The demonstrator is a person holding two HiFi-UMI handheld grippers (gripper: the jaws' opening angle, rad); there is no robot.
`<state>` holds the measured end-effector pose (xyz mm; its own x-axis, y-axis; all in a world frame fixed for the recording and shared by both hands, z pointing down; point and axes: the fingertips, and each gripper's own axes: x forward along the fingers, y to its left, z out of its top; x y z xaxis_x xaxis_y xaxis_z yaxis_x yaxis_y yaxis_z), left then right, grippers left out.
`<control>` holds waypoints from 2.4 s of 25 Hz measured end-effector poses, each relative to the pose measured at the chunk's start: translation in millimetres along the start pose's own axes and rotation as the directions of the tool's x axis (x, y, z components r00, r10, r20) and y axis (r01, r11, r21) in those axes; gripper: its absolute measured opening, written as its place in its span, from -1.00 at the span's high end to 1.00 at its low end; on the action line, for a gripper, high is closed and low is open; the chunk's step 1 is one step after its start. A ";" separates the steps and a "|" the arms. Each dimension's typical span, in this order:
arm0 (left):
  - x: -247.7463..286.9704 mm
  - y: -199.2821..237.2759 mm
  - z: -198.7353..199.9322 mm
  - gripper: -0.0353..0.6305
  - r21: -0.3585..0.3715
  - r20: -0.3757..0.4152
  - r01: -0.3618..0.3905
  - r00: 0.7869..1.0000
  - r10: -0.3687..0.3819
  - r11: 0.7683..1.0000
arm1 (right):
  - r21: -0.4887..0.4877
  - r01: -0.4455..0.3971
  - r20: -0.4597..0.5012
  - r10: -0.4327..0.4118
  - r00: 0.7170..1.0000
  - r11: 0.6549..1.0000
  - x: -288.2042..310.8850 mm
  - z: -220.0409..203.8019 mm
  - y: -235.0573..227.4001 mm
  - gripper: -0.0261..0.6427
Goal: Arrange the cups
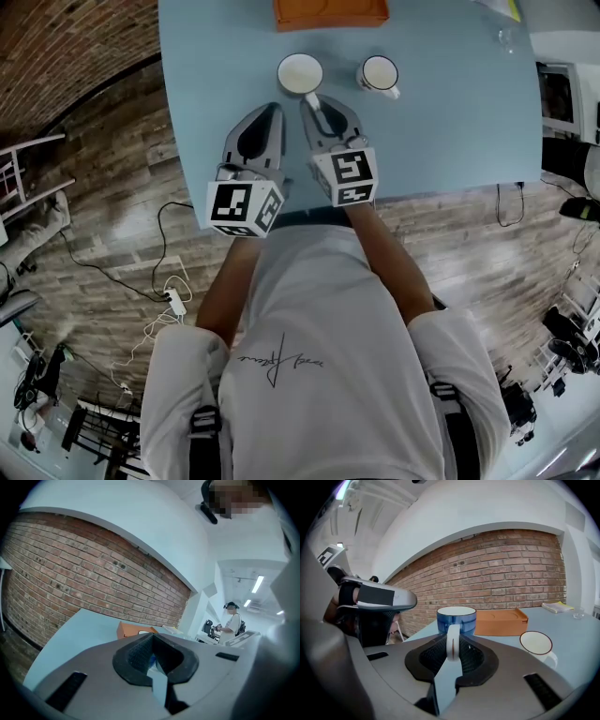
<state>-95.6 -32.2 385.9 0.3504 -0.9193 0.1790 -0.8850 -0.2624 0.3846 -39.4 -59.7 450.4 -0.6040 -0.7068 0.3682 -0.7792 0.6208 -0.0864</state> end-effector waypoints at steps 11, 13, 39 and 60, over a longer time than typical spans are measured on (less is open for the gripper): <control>2.7 -13.8 16.3 0.87 0.014 0.020 0.019 1.000 -0.019 1.000 | -0.011 -0.001 0.045 0.001 0.999 1.000 -0.7 32.1 -9.8 0.72; 7.8 -16.1 21.9 0.87 0.033 0.029 0.026 0.999 -0.027 0.999 | -0.010 0.006 0.048 -0.006 0.999 1.000 0.5 37.2 -14.8 0.72; 57.6 -8.0 47.0 0.87 0.043 0.039 0.034 0.999 -0.036 0.998 | 0.008 0.097 0.123 -0.097 0.988 0.995 27.9 102.9 -74.4 0.72; 86.9 16.9 34.3 0.87 0.019 -0.023 0.045 0.999 -0.045 0.999 | 0.001 0.110 0.104 -0.110 0.989 0.994 82.5 108.6 -90.4 0.72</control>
<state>-90.6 -126.6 376.9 0.3967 -0.8997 0.1823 -0.8740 -0.3094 0.3747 -37.0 -211.0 388.0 -0.5289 -0.8020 0.2776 -0.8411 0.5389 -0.0459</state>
